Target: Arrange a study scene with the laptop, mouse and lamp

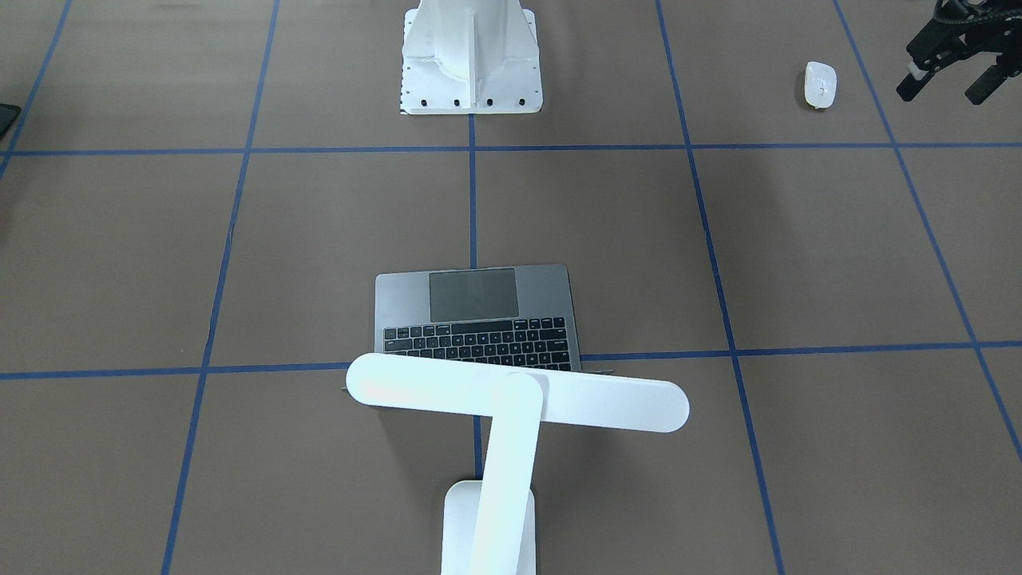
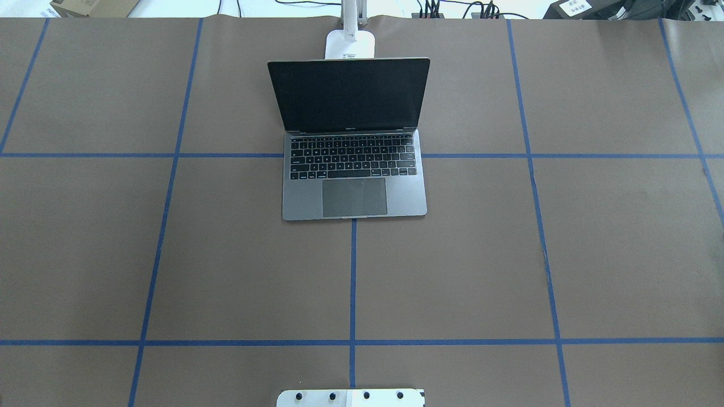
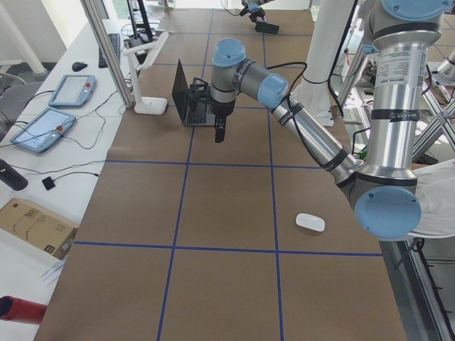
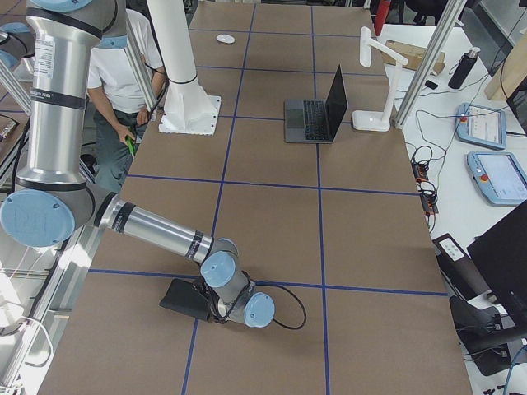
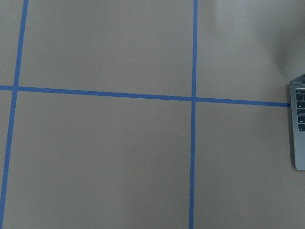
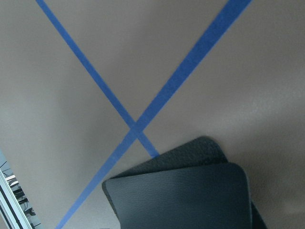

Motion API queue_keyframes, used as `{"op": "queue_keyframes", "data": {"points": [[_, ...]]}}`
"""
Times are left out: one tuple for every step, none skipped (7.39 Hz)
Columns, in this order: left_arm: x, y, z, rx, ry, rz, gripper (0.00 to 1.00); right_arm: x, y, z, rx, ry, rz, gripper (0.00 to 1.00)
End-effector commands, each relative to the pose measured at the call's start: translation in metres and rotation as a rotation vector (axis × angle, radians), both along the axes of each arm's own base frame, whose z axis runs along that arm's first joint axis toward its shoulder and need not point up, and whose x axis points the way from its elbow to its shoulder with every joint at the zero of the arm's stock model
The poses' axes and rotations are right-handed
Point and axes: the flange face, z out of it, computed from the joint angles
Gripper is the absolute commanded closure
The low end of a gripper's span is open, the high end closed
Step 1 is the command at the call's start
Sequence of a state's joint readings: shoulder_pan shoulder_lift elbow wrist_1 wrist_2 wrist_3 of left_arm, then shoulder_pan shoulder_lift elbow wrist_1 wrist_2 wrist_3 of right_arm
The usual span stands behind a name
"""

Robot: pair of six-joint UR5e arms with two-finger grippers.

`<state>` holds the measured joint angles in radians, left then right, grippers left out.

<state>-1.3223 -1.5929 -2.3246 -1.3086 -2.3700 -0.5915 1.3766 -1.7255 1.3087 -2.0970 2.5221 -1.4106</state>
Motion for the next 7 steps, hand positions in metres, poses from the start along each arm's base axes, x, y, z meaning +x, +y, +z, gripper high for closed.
{"op": "queue_keyframes", "data": {"points": [[0.000,0.001,-0.001,0.000,0.001,-0.001,0.00,-0.001,-0.002,-0.002,-0.016,0.003,0.001,0.09],[0.000,0.001,-0.001,0.000,0.001,-0.002,0.00,-0.002,-0.004,-0.004,-0.024,0.002,0.003,0.10],[0.000,0.002,-0.002,-0.003,0.003,-0.006,0.00,-0.003,-0.009,-0.007,-0.021,0.003,0.006,0.11],[-0.001,0.003,-0.005,0.004,0.005,-0.006,0.00,-0.004,-0.011,-0.008,-0.026,0.005,0.011,0.11],[-0.001,0.003,-0.004,-0.005,0.006,-0.012,0.00,-0.006,-0.015,-0.011,-0.030,-0.010,0.039,0.15],[-0.001,0.003,-0.005,-0.004,0.006,-0.012,0.00,-0.006,-0.015,-0.011,-0.031,-0.012,0.043,0.23],[-0.001,0.003,-0.005,-0.004,0.006,-0.012,0.00,-0.006,-0.013,-0.008,-0.042,-0.007,0.045,0.32]]}}
